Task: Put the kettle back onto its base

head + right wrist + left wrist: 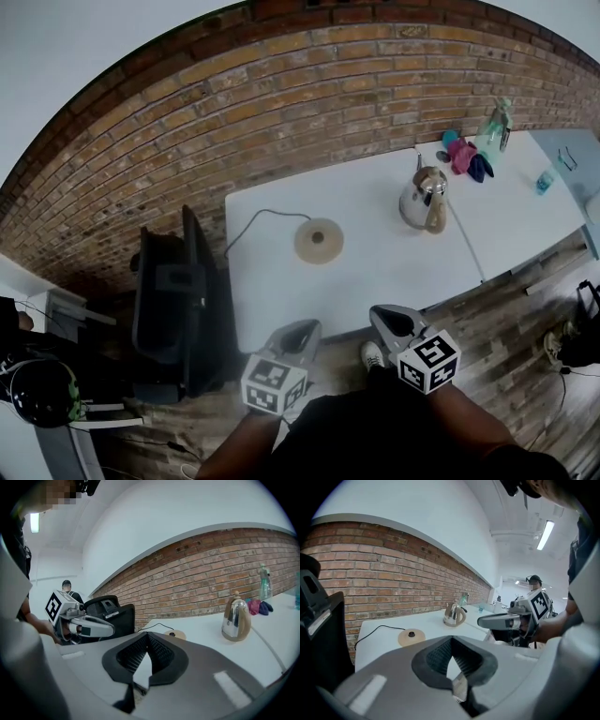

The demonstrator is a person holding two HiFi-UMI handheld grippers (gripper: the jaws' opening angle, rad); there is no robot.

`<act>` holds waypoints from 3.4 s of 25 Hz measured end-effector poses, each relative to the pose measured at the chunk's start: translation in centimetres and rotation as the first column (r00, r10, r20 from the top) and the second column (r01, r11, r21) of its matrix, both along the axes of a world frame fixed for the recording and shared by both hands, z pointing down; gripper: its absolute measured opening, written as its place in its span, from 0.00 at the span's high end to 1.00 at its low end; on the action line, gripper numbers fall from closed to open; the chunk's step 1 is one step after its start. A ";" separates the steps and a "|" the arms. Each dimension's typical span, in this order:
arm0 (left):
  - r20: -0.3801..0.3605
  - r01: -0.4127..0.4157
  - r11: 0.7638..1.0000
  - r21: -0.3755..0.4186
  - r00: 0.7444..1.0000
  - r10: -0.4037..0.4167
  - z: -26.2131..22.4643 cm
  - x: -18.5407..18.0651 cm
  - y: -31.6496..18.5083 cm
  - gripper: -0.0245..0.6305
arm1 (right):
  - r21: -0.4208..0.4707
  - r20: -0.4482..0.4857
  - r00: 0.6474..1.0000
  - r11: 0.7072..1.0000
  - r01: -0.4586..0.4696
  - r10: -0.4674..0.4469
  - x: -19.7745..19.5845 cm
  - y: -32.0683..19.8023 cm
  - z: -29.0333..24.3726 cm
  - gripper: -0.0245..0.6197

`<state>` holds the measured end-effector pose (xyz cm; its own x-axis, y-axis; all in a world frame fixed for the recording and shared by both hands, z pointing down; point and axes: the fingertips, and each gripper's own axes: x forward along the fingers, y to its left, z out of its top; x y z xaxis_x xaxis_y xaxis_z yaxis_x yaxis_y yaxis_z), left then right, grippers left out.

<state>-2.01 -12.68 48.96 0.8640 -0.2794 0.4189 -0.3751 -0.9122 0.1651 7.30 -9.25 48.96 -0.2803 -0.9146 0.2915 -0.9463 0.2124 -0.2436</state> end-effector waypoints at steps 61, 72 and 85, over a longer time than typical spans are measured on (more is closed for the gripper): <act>0.136 -0.014 0.998 -0.054 0.990 0.022 5.0 19.1 -6.8 0.96 | -0.160 -0.218 0.898 0.893 -0.420 0.383 33.3 -11.2 11.6 0.57; 0.143 0.032 0.997 -0.068 0.990 -0.022 6.0 18.1 -8.2 0.96 | -0.175 -0.274 0.869 0.868 -0.466 0.411 34.8 -13.7 14.0 0.59; 0.138 0.064 0.996 -0.068 0.989 -0.054 6.3 17.2 -9.3 0.96 | -0.200 -0.293 0.875 0.870 -0.450 0.385 36.6 -14.1 14.2 0.72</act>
